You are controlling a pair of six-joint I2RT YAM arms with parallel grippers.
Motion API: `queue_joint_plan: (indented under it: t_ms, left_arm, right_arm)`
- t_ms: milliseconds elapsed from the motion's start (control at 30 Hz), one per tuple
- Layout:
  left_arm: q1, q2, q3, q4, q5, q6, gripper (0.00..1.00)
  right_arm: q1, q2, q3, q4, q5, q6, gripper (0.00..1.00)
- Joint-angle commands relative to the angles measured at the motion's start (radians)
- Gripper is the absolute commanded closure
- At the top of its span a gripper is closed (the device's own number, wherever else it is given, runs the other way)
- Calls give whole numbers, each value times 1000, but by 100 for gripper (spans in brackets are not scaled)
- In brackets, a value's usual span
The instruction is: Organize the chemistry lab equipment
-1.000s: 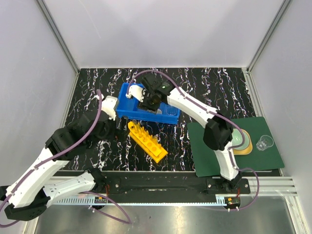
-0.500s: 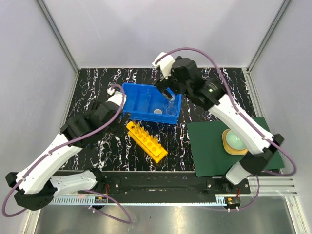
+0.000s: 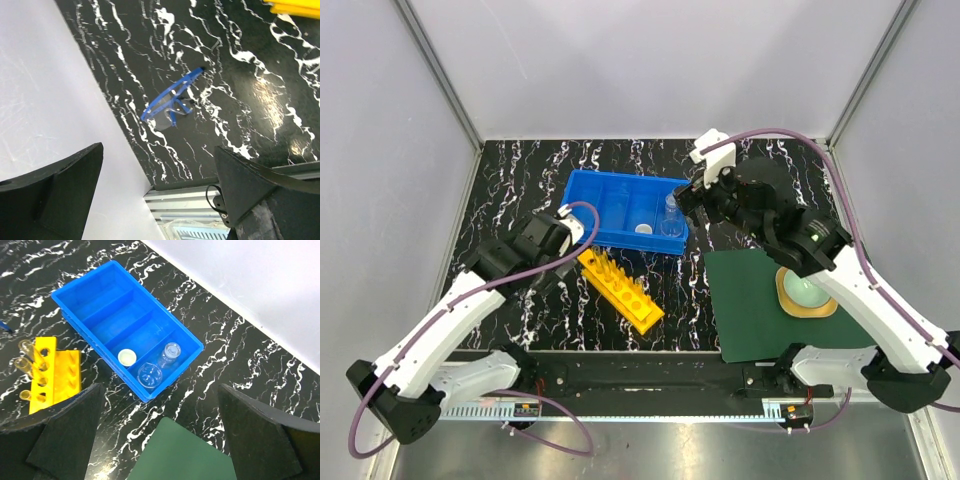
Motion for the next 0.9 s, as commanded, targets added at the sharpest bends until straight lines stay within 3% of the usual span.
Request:
queue_joint_plan:
  t_ms: [0,233,567,867]
  left_arm:
    - [63,-80,-48,45,141,130,1]
    - [109,-173,-206,86,178,151,1]
    - [121,-316,-549,143,74,293,1]
    - [120,-174,-537,255,17,389,1]
  right_arm:
    - [4,-65,-22,59,-89,54,0]
    - [4,-114,-71,64,-147,80,0]
    - [6,-138,-121,82,-220,104,0]
    - [4,-170,-159,111,-248,110,0]
